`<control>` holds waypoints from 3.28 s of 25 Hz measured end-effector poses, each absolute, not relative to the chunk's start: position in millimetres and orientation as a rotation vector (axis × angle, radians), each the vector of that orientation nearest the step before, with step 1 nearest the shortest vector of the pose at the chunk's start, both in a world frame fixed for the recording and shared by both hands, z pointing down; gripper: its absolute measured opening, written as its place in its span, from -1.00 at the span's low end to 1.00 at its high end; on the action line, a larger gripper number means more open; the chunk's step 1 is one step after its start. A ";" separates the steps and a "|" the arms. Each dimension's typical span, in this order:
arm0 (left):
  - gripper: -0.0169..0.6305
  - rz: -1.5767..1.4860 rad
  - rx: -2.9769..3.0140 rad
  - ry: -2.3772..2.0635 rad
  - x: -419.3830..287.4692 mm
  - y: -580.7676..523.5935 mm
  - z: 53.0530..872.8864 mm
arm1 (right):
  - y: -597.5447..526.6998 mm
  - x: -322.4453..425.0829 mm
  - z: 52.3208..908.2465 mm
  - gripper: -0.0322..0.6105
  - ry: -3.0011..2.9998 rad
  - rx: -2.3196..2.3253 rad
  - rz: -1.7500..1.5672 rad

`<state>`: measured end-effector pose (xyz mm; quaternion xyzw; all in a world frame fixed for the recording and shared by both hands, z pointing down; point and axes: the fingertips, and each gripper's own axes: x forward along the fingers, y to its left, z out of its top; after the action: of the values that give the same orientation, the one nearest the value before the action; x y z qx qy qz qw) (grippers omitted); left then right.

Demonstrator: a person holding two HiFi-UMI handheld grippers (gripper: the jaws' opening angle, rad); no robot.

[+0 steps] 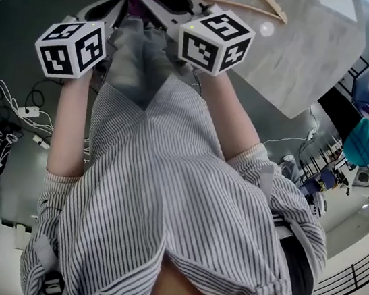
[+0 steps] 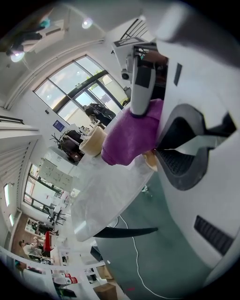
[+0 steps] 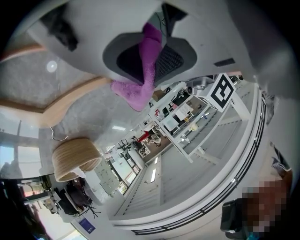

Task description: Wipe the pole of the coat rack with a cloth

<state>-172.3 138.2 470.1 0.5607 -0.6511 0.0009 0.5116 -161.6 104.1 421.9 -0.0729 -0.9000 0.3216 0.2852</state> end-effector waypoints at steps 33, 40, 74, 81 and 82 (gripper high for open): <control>-0.91 0.178 1.585 -1.338 -112.5 59.0 450.2 | 36.5 -84.2 426.7 -0.69 -2.405 0.176 0.977; -0.91 0.223 1.640 -1.280 -100.2 41.9 450.7 | 18.4 -69.7 429.1 -0.69 -2.409 0.263 0.988; -0.91 0.353 1.823 -1.032 -20.0 -37.1 448.9 | -45.3 15.5 436.4 -0.69 -2.388 0.617 1.095; -0.91 0.352 1.849 -0.986 -5.6 -47.3 446.4 | -53.9 30.4 436.2 -0.69 -2.378 0.677 1.107; -0.91 0.354 1.853 -0.981 -3.0 -49.4 446.2 | -55.5 32.9 436.3 -0.69 -2.377 0.685 1.109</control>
<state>-3.0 -49.4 446.2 0.7615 -0.4033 0.1455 0.4861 32.9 -55.5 436.3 0.2468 -0.8566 0.3995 0.2137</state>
